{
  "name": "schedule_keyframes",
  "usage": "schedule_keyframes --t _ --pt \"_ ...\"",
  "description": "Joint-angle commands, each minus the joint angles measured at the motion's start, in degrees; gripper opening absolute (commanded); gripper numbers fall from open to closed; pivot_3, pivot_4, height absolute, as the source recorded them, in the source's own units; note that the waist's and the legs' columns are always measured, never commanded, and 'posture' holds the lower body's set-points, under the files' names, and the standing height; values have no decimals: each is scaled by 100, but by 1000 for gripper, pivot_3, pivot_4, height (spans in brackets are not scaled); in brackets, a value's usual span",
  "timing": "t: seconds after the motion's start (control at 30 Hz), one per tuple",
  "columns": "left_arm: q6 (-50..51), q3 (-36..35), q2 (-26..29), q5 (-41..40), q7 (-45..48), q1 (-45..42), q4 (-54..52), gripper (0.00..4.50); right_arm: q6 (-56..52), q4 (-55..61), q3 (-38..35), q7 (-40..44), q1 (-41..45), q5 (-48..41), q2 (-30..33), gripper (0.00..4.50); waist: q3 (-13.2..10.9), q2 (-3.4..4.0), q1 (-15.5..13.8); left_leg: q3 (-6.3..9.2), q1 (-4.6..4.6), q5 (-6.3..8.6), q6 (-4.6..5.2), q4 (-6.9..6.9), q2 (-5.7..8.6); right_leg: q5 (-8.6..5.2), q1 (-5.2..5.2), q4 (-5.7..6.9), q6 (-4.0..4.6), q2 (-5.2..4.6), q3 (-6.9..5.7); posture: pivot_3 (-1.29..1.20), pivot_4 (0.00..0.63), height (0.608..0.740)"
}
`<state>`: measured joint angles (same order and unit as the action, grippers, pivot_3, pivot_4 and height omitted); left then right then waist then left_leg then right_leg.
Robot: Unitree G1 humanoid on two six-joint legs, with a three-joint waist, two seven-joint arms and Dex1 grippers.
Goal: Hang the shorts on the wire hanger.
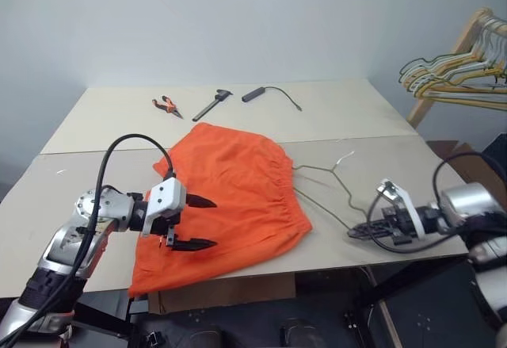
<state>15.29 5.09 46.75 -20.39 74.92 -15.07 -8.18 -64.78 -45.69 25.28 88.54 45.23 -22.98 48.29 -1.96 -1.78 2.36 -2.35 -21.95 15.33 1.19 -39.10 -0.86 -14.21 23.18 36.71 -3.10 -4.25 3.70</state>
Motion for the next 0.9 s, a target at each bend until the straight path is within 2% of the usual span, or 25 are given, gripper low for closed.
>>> schedule_keyframes --t 0.03,0.13,0.23,0.43,0.63,0.77,0.9 --pt "-6 -75 22 -34 -53 -62 -132 4487 537 -528 131 384 339 218 -146 0 0 0 -38 2 -3 0 0 0 1 0 1 -1 0 -2 -2 35 0 740" --pt "0 -123 58 -61 -75 8 -175 4487 611 -598 280 396 450 -36 -204 0 0 0 -112 12 -6 0 0 -2 3 0 1 -1 -1 -8 -3 42 0 740" --pt "14 -149 71 -75 -115 81 -227 4487 672 -1109 213 396 679 172 -432 0 0 1 -144 13 1 0 0 -4 3 0 -1 5 0 -7 -2 48 0 740" --pt "20 -124 31 -73 -194 132 -271 4487 949 -1962 -397 327 1080 435 -832 0 1 2 -150 12 2 0 0 -4 1 0 0 10 1 -3 -2 46 0 740" --pt "-6 -61 -22 -54 -208 57 -205 4487 1140 -2128 -1129 -126 1102 499 -1045 0 1 2 -151 13 1 0 0 -4 2 0 0 9 0 -5 -2 38 0 740" --pt "-29 -57 -41 -46 -190 -12 -137 4487 1744 -1580 -1524 -278 793 562 -996 0 1 3 -152 12 1 0 -1 -4 2 1 0 9 0 -6 -2 28 0 740" --pt "-114 -75 -70 -24 -179 -132 -23 4487 2424 -133 -1687 -571 64 685 -881 0 2 3 -163 13 -3 0 -1 -4 1 0 1 9 0 -6 -5 28 0 740"
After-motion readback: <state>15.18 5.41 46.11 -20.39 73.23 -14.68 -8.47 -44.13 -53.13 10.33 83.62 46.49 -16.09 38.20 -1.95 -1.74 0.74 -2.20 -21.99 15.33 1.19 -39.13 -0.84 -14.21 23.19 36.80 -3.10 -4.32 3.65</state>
